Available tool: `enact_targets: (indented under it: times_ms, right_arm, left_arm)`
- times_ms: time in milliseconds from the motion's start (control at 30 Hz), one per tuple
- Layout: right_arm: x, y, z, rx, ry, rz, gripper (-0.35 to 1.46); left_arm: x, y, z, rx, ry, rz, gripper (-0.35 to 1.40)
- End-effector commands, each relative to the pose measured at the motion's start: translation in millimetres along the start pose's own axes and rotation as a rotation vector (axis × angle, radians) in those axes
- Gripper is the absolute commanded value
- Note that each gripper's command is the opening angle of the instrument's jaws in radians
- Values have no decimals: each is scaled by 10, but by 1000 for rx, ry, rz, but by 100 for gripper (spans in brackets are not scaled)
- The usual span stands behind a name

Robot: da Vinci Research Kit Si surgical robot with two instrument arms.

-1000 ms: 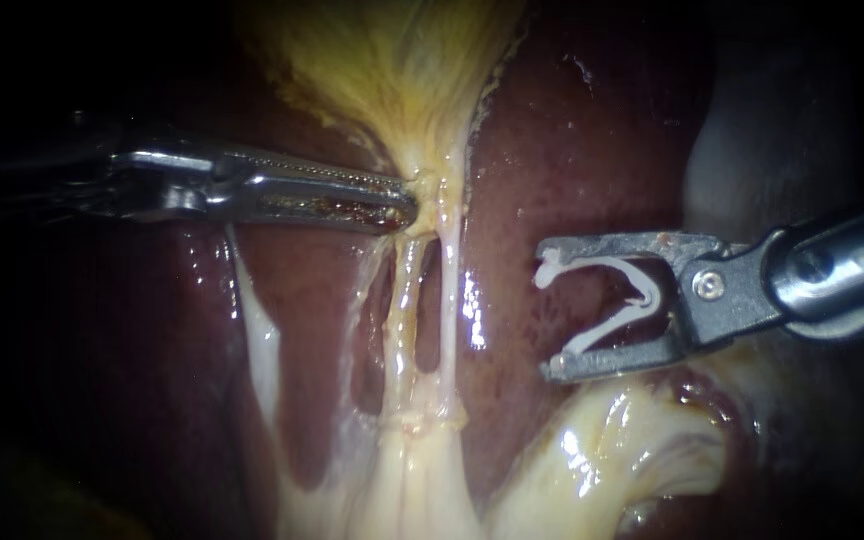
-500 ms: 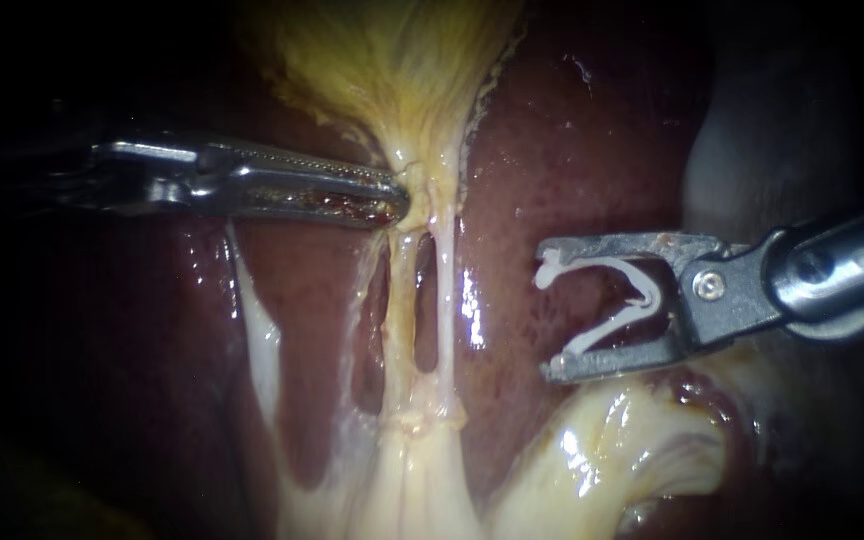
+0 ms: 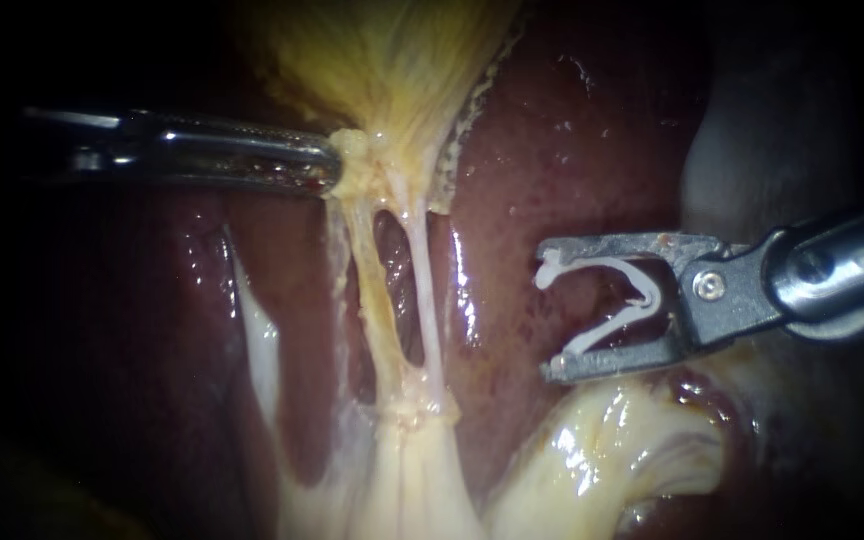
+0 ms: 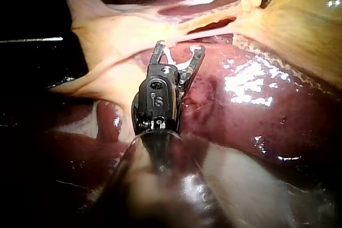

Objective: Grabbing gallbladder

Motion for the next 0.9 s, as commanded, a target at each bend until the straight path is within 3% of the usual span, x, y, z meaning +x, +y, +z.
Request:
enact_targets:
  times_ms: [33, 333, 900]
  right_arm:
    - [0, 0, 0, 0, 0, 0, 50]
    - [0, 0, 0, 0, 0, 1, 50]
    - [0, 1, 1, -1, 0, 1, 50]
  left_arm:
    - [-3, 1, -4, 2, -6, -2, -35]
    - [-15, 8, -33, -13, -30, -23, -35]
    - [-12, 6, -32, -25, -34, -27, -35]
